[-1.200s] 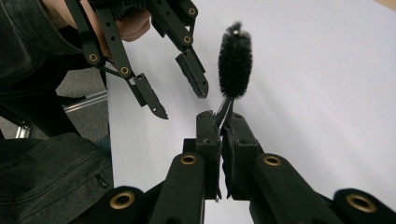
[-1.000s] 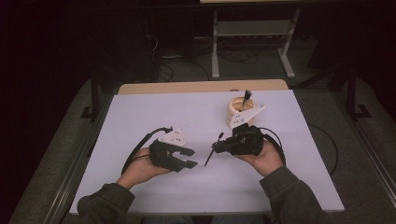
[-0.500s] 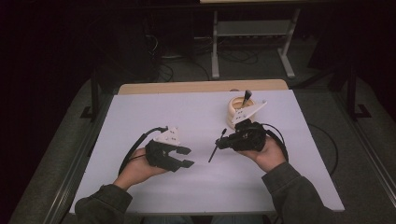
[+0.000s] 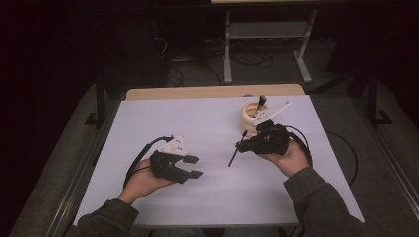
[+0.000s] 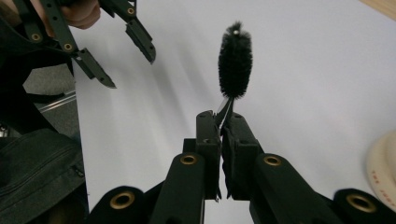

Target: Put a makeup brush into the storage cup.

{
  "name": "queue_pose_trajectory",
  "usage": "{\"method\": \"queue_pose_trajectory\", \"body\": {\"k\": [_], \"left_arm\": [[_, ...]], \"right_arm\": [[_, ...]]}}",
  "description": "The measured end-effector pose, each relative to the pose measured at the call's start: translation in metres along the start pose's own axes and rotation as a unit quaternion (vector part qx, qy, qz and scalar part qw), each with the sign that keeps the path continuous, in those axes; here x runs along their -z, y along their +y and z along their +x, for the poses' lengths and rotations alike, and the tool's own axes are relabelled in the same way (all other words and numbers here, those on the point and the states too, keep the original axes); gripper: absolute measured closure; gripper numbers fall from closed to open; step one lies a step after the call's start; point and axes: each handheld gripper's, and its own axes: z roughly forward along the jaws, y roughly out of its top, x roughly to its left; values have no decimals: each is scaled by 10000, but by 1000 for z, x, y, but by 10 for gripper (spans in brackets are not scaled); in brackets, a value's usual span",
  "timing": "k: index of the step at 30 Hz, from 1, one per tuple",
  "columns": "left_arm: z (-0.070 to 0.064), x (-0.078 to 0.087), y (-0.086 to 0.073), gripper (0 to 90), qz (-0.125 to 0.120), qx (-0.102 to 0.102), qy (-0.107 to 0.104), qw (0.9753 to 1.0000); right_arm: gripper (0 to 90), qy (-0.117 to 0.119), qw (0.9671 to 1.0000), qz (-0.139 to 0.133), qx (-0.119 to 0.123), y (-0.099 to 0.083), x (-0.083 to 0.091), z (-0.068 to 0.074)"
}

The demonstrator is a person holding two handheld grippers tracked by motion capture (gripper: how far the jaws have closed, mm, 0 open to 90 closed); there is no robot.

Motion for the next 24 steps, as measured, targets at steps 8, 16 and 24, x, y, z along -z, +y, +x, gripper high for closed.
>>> {"method": "queue_pose_trajectory", "body": {"k": [8, 16, 24], "left_arm": [[-2, 1, -5, 472, -75, 7, 97, 9999], [-2, 6, -12, 458, -142, 99, 183, 9997], [0, 12, -19, 440, -240, 171, 272, 9992]], "right_arm": [[851, -113, 9999, 47, -16, 1, 8, -6], [851, -240, 9996, 36, -109, 0, 18, -15], [851, -416, 9989, 60, -197, 4, 27, -27]]}}
